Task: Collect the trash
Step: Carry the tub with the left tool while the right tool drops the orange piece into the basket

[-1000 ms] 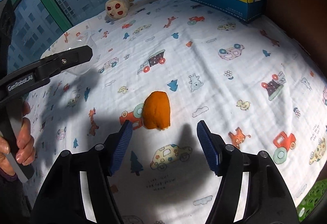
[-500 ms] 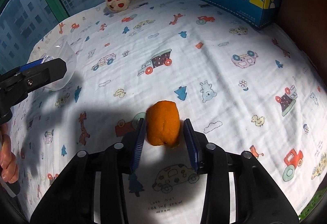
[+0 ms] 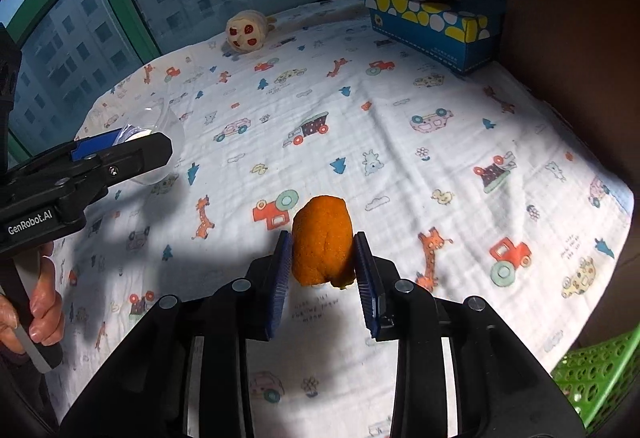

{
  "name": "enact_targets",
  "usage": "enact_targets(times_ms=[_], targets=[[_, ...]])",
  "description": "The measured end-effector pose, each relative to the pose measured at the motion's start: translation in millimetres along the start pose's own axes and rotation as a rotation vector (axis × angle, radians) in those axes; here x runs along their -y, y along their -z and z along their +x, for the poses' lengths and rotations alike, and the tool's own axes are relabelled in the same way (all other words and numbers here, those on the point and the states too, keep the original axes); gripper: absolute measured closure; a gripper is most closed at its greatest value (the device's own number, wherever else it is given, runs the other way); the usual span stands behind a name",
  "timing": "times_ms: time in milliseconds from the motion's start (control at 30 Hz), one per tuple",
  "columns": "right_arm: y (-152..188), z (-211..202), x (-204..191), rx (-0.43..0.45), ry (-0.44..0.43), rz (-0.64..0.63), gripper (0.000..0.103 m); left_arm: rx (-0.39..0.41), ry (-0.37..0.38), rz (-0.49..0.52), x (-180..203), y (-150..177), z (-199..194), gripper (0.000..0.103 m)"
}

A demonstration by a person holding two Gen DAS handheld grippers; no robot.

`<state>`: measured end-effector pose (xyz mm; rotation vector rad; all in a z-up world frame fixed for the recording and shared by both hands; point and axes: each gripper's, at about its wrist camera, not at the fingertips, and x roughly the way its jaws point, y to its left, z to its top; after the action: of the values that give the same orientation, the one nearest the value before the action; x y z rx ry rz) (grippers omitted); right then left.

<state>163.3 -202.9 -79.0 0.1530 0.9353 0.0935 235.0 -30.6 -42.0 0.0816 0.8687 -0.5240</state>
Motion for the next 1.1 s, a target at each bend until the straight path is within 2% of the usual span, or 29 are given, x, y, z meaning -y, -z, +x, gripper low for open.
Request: enact_targets(times_ms=[300,567,867,1100], targets=[[38.1,-63.5,12.4,0.043,0.018,0.005,0.071,0.035,0.053,0.033,52.8,21.3,-38.6,0.037],[77.7,-116.7,41.5,0.075,0.053,0.044,0.071,0.055,0.121,0.097,113.7,43.9,-62.0,0.037],[116.7,-160.3,85.4,0.093,0.14,0.098,0.071,0.049,0.21,0.169,181.6,62.0,-65.7,0.037],[138.4,-182.3,119.4,0.098,0.206,0.148,0.071,0.033,0.253,0.207,217.6,70.0,-64.4,0.037]])
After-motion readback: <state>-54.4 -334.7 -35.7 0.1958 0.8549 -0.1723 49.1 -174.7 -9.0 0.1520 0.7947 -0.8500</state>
